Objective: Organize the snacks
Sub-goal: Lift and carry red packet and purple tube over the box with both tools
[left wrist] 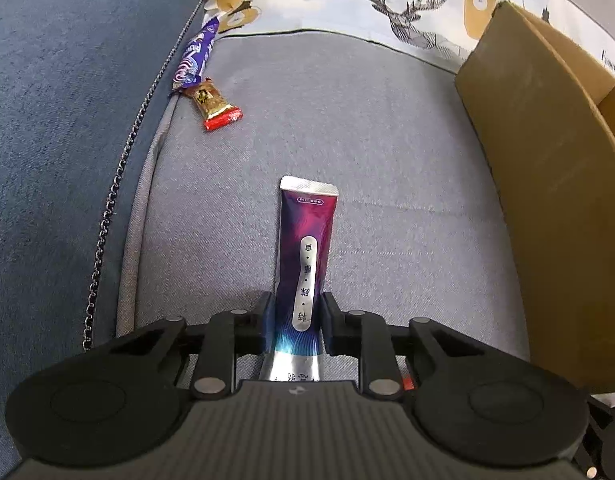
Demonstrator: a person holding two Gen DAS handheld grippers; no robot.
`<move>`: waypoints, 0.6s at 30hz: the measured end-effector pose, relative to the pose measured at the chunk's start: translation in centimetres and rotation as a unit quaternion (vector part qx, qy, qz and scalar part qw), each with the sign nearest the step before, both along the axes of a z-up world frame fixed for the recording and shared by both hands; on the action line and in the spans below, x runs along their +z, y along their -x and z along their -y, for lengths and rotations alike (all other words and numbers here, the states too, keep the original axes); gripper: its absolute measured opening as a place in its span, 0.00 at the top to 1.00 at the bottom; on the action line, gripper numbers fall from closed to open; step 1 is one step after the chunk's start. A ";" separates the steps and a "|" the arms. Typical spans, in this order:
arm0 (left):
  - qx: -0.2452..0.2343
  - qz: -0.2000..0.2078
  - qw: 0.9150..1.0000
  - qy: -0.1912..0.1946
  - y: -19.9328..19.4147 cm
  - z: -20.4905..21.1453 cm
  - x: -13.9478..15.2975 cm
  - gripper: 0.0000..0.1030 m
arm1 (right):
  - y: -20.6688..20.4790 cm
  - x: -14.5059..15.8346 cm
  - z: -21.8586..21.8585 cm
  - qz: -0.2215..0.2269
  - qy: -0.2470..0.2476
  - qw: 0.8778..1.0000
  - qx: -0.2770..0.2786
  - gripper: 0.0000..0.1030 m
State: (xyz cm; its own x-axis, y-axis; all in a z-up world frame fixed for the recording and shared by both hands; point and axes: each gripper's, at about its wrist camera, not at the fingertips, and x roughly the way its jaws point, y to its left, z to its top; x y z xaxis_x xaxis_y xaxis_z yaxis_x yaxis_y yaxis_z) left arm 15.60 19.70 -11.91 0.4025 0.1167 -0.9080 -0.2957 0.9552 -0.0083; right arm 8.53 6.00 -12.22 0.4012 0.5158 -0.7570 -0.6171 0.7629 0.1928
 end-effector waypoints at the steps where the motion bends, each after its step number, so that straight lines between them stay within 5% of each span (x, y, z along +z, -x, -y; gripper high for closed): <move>1: 0.001 0.005 1.000 0.001 0.1 0.0 0.2 0.77 | 0.1 0.1 0.1 0.005 -0.002 1.000 0.000 0.57; 18: 0.039 0.139 0.989 0.029 3.1 -0.3 4.8 0.80 | 3.2 4.4 3.5 0.102 -0.054 0.993 -0.020 0.58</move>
State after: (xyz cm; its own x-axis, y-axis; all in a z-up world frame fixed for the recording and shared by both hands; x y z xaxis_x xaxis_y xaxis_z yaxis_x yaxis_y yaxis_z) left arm 12.47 19.96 -7.13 0.6301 0.1086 -0.7689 -0.3464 0.9255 -0.1531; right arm 5.33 2.50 -7.84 0.5623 0.5700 -0.5991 -0.6207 0.7696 0.1498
